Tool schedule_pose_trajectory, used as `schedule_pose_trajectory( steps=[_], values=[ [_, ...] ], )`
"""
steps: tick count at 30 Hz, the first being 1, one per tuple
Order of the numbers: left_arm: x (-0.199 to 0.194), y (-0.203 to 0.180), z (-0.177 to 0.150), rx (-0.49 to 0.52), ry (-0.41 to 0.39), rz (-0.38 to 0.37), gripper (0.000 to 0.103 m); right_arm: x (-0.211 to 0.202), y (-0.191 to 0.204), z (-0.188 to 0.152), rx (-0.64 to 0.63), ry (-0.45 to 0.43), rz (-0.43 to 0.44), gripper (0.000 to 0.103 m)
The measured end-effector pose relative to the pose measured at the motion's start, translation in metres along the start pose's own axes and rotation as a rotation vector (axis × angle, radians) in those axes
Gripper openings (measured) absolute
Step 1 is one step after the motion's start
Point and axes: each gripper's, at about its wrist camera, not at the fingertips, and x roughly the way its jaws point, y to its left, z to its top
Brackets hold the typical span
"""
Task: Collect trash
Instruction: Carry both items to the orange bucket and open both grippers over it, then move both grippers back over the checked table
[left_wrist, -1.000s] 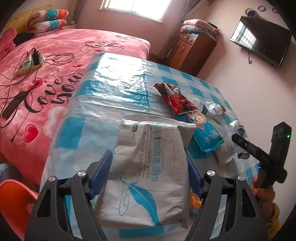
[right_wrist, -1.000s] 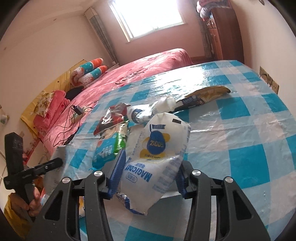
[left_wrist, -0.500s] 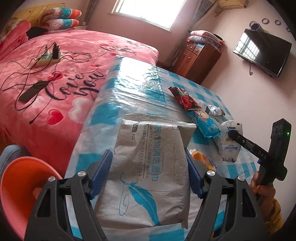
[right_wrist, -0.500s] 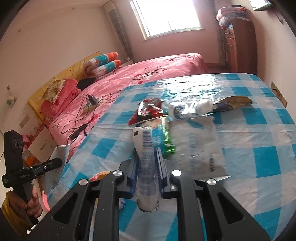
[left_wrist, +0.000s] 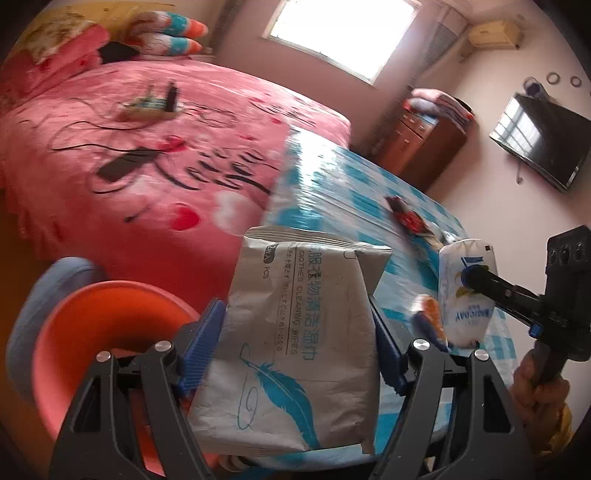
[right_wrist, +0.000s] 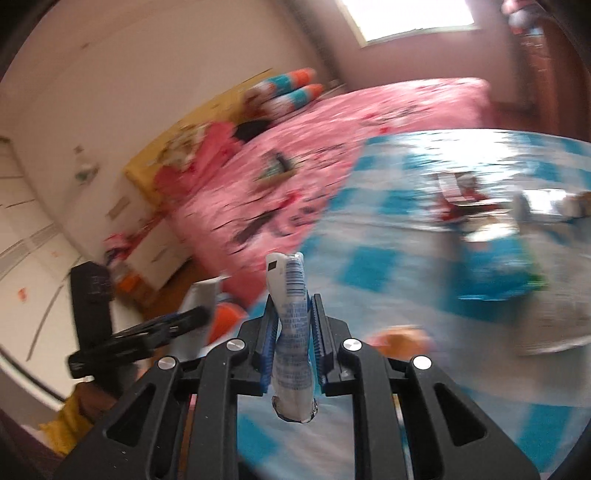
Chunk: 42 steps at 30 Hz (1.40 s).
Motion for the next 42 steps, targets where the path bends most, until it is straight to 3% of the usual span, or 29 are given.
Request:
schedule_pose_trajectory(
  steps=[4, 14, 15, 16, 18, 21, 23, 27, 42],
  values=[
    [-0.017, 0.032, -0.005, -0.052, -0.024, 0.055, 0.075, 0.038, 0.044, 0.006, -0.043, 0.088, 0.116, 0.019],
    [-0.035, 0.105, -0.027, -0.203, -0.025, 0.204, 0.077, 0.120, 0.122, 0.003, -0.106, 0.236, 0.242, 0.022],
    [-0.034, 0.111, -0.029, -0.217, -0.016, 0.219, 0.080, 0.128, 0.126, 0.001, -0.116, 0.251, 0.228, 0.031],
    [-0.034, 0.120, -0.031, -0.237, -0.005, 0.253, 0.083, 0.136, 0.129, -0.002, -0.115, 0.271, 0.213, 0.048],
    [-0.034, 0.129, -0.034, -0.259, 0.006, 0.284, 0.084, 0.141, 0.127, -0.008, -0.088, 0.278, 0.215, 0.060],
    [-0.037, 0.139, -0.038, -0.282, 0.013, 0.311, 0.084, 0.134, 0.119, -0.011, -0.087, 0.257, 0.174, 0.072],
    [-0.039, 0.140, -0.037, -0.272, 0.000, 0.322, 0.084, 0.124, 0.112, -0.011, -0.088, 0.229, 0.147, 0.075],
    [-0.041, 0.129, -0.031, -0.237, -0.025, 0.311, 0.084, 0.103, 0.099, -0.008, -0.090, 0.162, 0.077, 0.088],
    [-0.027, 0.047, -0.008, -0.082, -0.051, 0.173, 0.084, 0.037, 0.055, -0.023, -0.134, -0.020, -0.072, 0.090]
  ],
)
